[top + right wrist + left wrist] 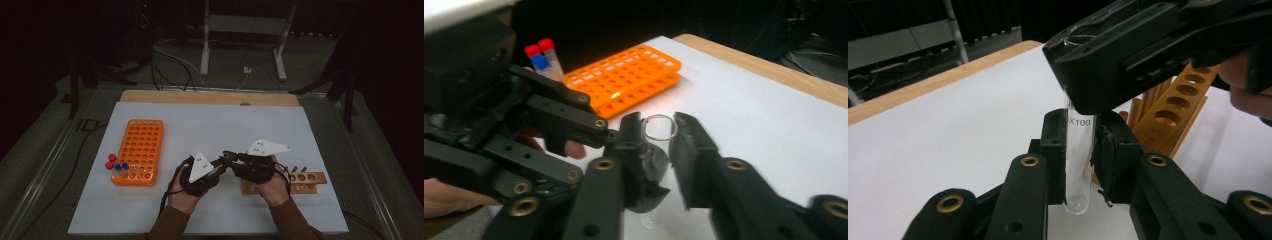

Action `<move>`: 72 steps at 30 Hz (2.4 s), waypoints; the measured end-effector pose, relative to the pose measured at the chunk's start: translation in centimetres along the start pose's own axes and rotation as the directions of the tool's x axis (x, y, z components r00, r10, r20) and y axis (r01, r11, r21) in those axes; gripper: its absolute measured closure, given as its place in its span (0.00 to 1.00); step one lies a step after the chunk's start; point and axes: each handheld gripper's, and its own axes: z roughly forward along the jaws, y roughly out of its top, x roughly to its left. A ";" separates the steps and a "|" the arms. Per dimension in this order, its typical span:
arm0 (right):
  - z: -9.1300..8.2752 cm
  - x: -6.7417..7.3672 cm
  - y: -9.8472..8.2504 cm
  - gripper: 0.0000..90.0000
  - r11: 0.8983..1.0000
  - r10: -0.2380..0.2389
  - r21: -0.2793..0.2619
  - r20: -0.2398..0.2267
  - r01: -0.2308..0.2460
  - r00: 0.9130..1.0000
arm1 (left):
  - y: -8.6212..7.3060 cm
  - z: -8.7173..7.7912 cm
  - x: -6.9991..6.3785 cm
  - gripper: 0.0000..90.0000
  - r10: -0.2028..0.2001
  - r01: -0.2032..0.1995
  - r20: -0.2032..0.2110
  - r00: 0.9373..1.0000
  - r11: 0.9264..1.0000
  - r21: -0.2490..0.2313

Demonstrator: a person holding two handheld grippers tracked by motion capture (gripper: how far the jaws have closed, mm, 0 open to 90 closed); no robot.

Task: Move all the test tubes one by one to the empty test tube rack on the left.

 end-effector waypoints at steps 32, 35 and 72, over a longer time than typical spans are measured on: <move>-3.8 -3.6 -3.3 0.00 0.996 0.092 -0.019 0.190 -0.090 0.977 | -4.7 -7.6 6.0 0.85 -0.128 0.132 -0.274 0.953 0.991 -0.004; -4.0 -3.7 -3.4 0.00 0.995 0.100 -0.024 0.195 -0.098 0.976 | -5.2 -8.5 6.5 0.85 -0.136 0.144 -0.299 0.944 0.990 0.004; -4.4 -3.8 -4.0 0.01 0.993 0.118 -0.054 0.188 -0.109 0.975 | -8.0 -12.2 8.5 0.85 -0.121 0.143 -0.422 0.898 0.990 0.020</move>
